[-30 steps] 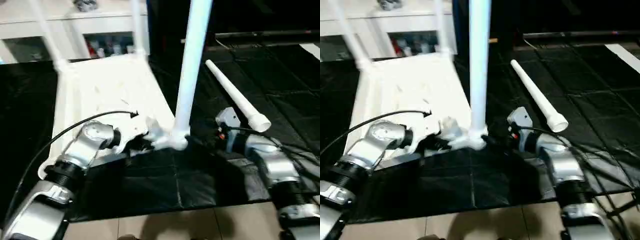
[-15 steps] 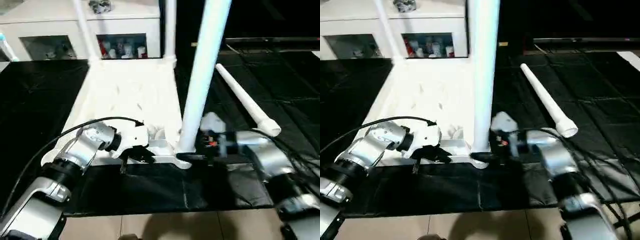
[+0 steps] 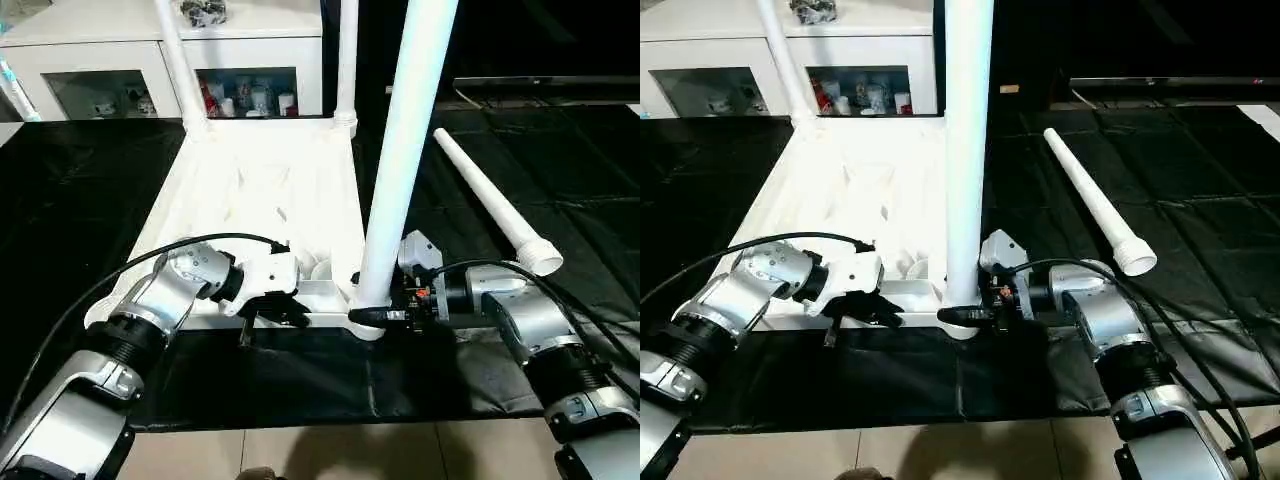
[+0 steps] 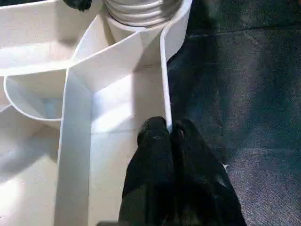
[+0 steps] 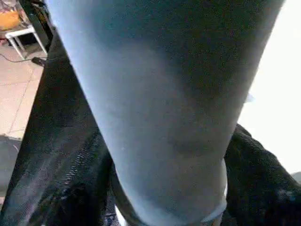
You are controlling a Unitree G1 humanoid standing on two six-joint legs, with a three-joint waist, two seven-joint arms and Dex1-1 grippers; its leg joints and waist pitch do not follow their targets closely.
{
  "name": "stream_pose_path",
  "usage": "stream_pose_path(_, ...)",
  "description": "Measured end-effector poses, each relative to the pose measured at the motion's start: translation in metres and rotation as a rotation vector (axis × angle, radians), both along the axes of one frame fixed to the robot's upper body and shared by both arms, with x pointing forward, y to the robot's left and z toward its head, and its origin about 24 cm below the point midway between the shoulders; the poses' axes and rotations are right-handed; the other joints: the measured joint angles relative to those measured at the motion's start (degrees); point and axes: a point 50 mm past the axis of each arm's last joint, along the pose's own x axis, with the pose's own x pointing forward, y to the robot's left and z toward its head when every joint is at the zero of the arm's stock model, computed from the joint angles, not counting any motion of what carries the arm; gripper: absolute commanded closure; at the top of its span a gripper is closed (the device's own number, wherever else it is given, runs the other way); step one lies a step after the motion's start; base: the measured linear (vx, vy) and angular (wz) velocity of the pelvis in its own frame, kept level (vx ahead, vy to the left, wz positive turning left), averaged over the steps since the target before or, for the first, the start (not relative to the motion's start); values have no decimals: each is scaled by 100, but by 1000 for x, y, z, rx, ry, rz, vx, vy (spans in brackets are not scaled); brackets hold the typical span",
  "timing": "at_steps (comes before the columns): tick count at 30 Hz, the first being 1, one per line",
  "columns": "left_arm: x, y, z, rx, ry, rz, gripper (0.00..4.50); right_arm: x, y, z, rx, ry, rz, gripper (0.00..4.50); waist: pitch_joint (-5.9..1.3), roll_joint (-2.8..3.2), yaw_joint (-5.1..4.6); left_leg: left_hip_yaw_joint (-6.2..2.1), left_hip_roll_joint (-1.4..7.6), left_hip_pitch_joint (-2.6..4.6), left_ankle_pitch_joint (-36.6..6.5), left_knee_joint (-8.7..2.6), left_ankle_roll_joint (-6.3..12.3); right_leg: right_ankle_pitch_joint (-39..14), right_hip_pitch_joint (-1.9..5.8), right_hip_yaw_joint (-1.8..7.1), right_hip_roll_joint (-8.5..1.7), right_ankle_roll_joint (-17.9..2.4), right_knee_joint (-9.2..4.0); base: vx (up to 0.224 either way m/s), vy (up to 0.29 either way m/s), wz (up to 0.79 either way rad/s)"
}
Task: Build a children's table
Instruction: Rotate leg to tighten
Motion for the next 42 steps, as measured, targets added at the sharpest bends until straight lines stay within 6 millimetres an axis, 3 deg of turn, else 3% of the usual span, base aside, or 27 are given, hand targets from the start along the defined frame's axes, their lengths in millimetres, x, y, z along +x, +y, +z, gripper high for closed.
stream_pose_path(6, 4, -2, -1, -36, 43, 74, 450, 1, 3, -2, 24, 19, -49, 174, -1, 1, -3, 1, 2, 1, -1, 8, -3, 3, 8, 0, 0, -5, 6, 0, 0, 0)
stream_pose_path(10, 11, -7, -4, -69, 43, 210, 450, 8, 6, -9, 50, 8, -221, 175, -2, 2, -38, 1, 4, 9, 15, 7, -31, 8, 21, 1, 1, 8, 6, 0, 0, 0)
stream_pose_path(17, 23, -29, -10, -141, 70, 525, 450, 33, 25, -16, 96, 13, -692, 176, -2, 2, -344, 4, 6, 85, 32, -4, -55, 13, 57, -3, 2, 18, -4, 0, 0, 0)
stream_pose_path(21, 26, -43, -9, -166, 64, 650, 450, 47, 35, -12, 68, 9, -853, 176, -2, 0, -433, 4, 6, 78, 31, -12, -56, 13, 49, -6, 3, 18, -11, 0, 0, 0)
stream_pose_path(23, 26, -48, -7, -169, 58, 660, 450, 50, 37, -9, 53, -13, -872, 176, -1, -2, -447, 4, 4, 59, 27, -25, -53, 12, 39, -6, 3, 19, -13, 0, 0, 0)
stream_pose_path(24, 26, -49, -6, -171, 55, 660, 450, 50, 37, -9, 50, -21, -874, 120, -1, -2, -444, 4, 5, 44, 28, -31, -52, 11, 32, -7, 3, 16, -13, 0, 0, 0)
stream_pose_path(25, 26, -49, -6, -172, 52, 659, 450, 50, 37, -8, 49, -27, -873, 106, -1, -1, -437, 4, 5, 39, 27, -34, -48, 10, 29, -8, 4, 8, -11, 0, 0, 0)
stream_pose_path(27, 26, -49, -6, -166, 39, 653, 450, 50, 39, -7, 57, -33, -868, 106, -2, -2, -440, 4, 6, 34, 29, -37, -32, 6, 29, -9, 5, -7, -8, 0, 0, 0)
stream_pose_path(35, 24, -43, -5, -135, 3, 629, 450, 47, 46, -9, 76, -58, -829, 17, -1, -2, -499, 5, 8, 36, 22, -36, -45, 3, 29, -9, 7, -2, -8, 0, 0, 0)
stream_pose_path(42, 20, -27, -5, -122, -12, 526, 450, 35, 33, -14, 109, -76, -675, 4, -1, -2, -461, 4, 10, 32, 22, -37, -42, 8, 23, -11, 8, -11, -9, 0, 0, 0)
